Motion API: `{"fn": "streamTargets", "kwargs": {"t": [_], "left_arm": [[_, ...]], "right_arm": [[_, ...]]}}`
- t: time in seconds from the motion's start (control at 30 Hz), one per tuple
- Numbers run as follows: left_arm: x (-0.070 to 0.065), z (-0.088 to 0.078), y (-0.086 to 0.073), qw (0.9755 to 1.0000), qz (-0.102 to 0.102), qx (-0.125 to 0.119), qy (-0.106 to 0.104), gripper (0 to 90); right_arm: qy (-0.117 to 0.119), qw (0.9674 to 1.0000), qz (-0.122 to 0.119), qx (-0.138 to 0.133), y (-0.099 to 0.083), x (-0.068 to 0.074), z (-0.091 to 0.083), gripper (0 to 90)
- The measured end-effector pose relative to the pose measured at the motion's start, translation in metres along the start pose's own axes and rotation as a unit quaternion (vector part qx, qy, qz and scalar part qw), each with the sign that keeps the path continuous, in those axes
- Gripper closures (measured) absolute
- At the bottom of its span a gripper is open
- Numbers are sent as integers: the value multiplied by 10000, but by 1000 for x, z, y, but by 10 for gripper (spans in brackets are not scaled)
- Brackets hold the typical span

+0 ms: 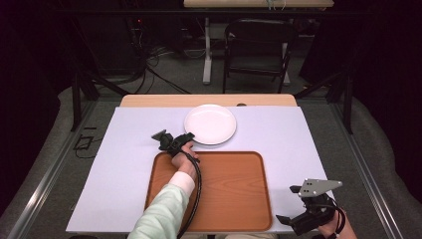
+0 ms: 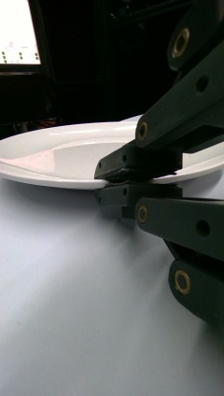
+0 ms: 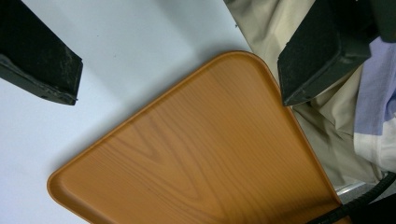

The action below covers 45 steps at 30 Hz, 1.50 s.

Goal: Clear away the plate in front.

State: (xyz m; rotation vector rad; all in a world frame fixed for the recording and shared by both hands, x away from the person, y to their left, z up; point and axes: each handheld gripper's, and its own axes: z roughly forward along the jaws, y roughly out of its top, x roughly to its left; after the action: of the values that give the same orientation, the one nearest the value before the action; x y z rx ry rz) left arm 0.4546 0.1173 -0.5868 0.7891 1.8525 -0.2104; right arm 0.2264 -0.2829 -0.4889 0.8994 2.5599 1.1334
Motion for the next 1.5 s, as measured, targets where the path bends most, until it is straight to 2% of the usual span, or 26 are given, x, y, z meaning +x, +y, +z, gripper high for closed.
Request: {"fn": "streamTargets", "kwargs": {"t": [0.17,0.23,0.37,0.43,0.5,0.53,0.67,0.7,0.77,0.8,0.87,0.9,0.97,1.0,1.03,1.13,1.17,1.23,1.27,1.37,1.47,1.5], "left_arm": [[-5,0,0,9999,94,24,-29,864],[-7,-2,0,9998,183,1,-105,865],[-8,-2,2,9997,214,39,-151,865],[-10,-3,4,9993,326,63,-175,866],[-12,-5,7,9989,387,148,-195,864],[-15,-5,9,9983,494,203,-213,863],[-20,-7,13,9976,571,285,-276,864],[-21,-7,13,9973,605,289,-288,866],[-25,-9,16,9965,668,322,-374,866],[-31,-12,18,9956,776,313,-420,865],[-33,-14,20,9950,818,327,-461,865],[-37,-17,22,9943,892,332,-486,865],[-43,-23,27,9927,1015,335,-565,865],[-45,-26,29,9919,1068,351,-591,866],[-45,-26,29,9919,1068,351,-591,865],[-50,-33,33,9897,1204,368,-679,865],[-51,-37,35,9883,1285,388,-723,866],[-52,-39,35,9881,1295,384,-738,866],[-52,-42,36,9865,1376,430,-783,865],[-53,-45,35,9859,1382,457,-827,865],[-54,-51,34,9837,1447,519,-928,864],[-54,-51,34,9837,1447,519,-928,864]], "right_arm": [[0,10000,1,1,0,0,0,0],[-6,10000,-1,-2,0,0,0,0],[-5,10000,2,3,0,0,0,0],[-8,10000,8,9,0,0,0,0],[-12,10000,18,23,0,0,0,0],[-8,10000,33,59,1,0,1,0],[3,9999,82,138,3,-1,4,0],[14,9996,190,224,5,-2,7,0],[16,9994,235,272,7,-3,9,0],[-10,9985,419,359,10,-8,14,0],[-46,9981,485,382,11,-9,15,0],[-85,9972,624,404,13,-12,17,0],[-97,9947,967,335,18,-22,19,0],[-112,9939,1064,282,20,-25,20,0],[-112,9939,1064,282,20,-25,20,0],[-122,9913,1294,205,27,-33,22,0],[-120,9902,1374,214,32,-36,27,0],[-129,9897,1397,272,37,-39,33,0],[-149,9899,1382,279,40,-40,36,0],[-118,9895,1414,269,45,-43,41,0],[-6,9888,1487,163,56,-51,52,0],[-6,9888,1487,163,56,-51,52,0]]}}
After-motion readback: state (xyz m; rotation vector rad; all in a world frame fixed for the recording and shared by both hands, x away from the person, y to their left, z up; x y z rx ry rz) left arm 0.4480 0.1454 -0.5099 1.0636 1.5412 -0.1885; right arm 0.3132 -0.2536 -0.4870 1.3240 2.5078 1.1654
